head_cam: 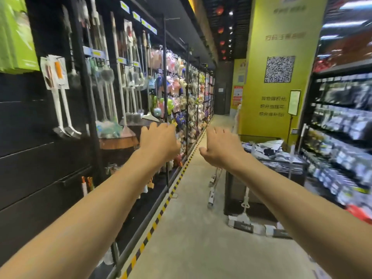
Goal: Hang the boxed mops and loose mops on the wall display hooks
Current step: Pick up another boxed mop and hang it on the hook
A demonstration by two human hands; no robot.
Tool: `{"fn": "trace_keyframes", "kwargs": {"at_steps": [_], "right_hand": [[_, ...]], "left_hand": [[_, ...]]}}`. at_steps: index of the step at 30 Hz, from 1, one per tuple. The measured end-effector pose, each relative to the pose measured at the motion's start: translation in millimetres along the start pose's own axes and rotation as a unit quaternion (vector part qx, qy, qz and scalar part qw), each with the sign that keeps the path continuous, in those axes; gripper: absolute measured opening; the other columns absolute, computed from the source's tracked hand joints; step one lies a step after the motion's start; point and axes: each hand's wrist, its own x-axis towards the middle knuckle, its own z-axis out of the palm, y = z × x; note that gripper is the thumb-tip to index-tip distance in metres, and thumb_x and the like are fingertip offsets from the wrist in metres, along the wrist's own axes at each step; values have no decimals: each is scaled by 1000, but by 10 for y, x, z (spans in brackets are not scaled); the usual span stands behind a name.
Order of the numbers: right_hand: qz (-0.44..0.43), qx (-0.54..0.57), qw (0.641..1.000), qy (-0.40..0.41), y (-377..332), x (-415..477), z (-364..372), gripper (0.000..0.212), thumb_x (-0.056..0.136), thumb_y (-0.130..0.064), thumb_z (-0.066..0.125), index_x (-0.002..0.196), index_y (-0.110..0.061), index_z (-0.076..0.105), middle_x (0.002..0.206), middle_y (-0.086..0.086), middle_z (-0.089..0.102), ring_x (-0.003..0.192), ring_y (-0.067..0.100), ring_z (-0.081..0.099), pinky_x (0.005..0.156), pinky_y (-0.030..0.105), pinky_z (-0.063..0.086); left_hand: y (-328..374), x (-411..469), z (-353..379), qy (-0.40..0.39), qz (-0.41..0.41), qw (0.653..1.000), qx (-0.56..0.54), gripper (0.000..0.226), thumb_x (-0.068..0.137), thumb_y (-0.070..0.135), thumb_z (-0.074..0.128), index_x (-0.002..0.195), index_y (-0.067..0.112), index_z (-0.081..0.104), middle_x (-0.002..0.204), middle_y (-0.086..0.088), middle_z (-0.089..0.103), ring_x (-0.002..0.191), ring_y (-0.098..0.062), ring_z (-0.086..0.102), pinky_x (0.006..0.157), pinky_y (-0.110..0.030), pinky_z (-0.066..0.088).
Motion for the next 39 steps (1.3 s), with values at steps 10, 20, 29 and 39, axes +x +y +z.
{"fn": "trace_keyframes", "kwargs": {"at_steps": [10,20,29,39], "right_hand": [[140,-56,988,-34,2201,-403,225,62,100,-50,54,149,-13,40,150,15,48,137,39,44,107,53,42],[307,-110,942,-80,3950,-991,453,63,101,-51,53,147,-10,38,148,17,44,138,41,41,109,55,40],[443,-154,877,-110,5023,-1301,625,64,101,-49,52,148,-9,38,147,17,46,135,41,43,105,52,41],[551,-170,804,-141,5885,-1353,865,68,102,-50,49,154,-9,33,154,17,42,139,42,41,110,55,41]], "left_hand": [[2296,559,680,-38,130,989,-56,48,100,48,51,138,19,52,142,-9,58,132,-35,50,107,-51,42],[4230,852,1243,-69,286,950,-108,47,100,45,49,138,17,52,143,-9,58,135,-38,47,108,-53,40],[5657,1224,1694,-100,412,889,-171,47,101,44,47,139,16,51,143,-9,57,133,-38,48,108,-53,39],[6934,1579,2130,-103,520,826,-194,52,102,43,48,144,13,49,148,-10,54,136,-38,46,107,-51,38]]}}
